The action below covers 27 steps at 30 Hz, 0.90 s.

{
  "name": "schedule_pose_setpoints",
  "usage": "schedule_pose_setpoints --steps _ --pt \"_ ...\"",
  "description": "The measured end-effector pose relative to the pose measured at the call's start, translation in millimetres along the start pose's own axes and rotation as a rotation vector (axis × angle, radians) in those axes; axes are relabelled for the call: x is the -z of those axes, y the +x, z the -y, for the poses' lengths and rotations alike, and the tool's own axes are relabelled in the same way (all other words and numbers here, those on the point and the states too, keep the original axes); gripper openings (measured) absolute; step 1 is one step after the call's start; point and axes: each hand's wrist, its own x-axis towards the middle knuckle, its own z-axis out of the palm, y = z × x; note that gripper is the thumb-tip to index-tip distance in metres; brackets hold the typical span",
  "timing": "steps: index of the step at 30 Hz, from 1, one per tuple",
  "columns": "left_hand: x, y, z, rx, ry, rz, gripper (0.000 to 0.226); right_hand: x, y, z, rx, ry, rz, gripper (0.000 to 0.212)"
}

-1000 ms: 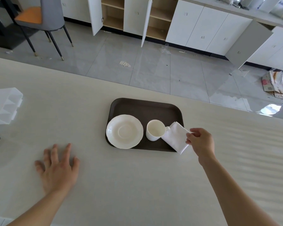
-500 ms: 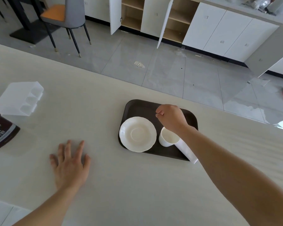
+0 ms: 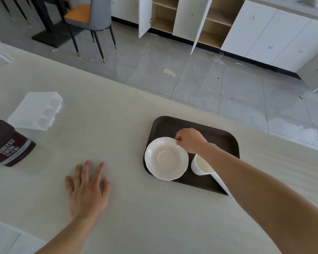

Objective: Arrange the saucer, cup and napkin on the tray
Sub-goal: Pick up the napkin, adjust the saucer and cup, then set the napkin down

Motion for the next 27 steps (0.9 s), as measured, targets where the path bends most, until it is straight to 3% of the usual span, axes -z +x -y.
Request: schedule_pose_setpoints --steps 27 --pt "-1.3 0.9 1.6 0.003 0.039 0.028 0.061 3.8 37.1 -33.4 -0.272 0.461 -0.133 0.009"
